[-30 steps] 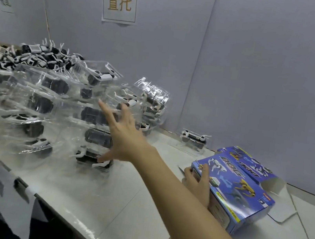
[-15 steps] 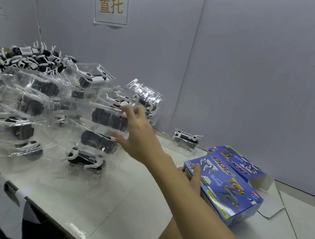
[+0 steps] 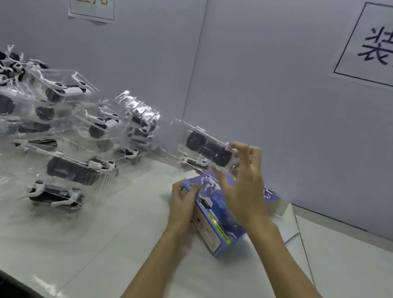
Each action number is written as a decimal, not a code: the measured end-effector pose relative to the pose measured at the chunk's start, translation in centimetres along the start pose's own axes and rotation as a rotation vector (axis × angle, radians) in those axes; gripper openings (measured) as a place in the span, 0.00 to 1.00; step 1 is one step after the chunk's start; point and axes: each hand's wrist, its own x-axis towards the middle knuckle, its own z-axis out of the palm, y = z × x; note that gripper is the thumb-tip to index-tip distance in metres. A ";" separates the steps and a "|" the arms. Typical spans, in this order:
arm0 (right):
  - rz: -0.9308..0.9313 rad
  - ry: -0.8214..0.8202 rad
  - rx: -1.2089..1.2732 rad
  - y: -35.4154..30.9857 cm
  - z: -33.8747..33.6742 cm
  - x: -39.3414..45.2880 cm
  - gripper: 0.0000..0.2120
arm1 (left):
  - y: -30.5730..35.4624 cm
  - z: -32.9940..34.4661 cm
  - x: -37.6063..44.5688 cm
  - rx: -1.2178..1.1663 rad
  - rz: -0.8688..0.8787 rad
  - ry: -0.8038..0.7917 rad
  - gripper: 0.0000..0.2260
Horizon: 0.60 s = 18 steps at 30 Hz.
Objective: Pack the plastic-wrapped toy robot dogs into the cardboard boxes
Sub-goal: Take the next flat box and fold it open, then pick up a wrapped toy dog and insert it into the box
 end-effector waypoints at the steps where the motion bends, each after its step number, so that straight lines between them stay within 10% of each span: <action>1: 0.035 0.054 -0.002 1.1 -1.2 -0.9 0.25 | 0.3 0.2 0.0 0.042 0.079 0.048 0.15; 8: 0.208 0.196 0.065 5.9 -5.6 -7.2 0.28 | 2.8 0.6 0.4 0.786 0.895 0.257 0.26; 18: 0.279 -0.218 -0.029 8.5 -6.1 -11.1 0.33 | -0.1 -1.8 1.4 1.627 1.074 -0.340 0.14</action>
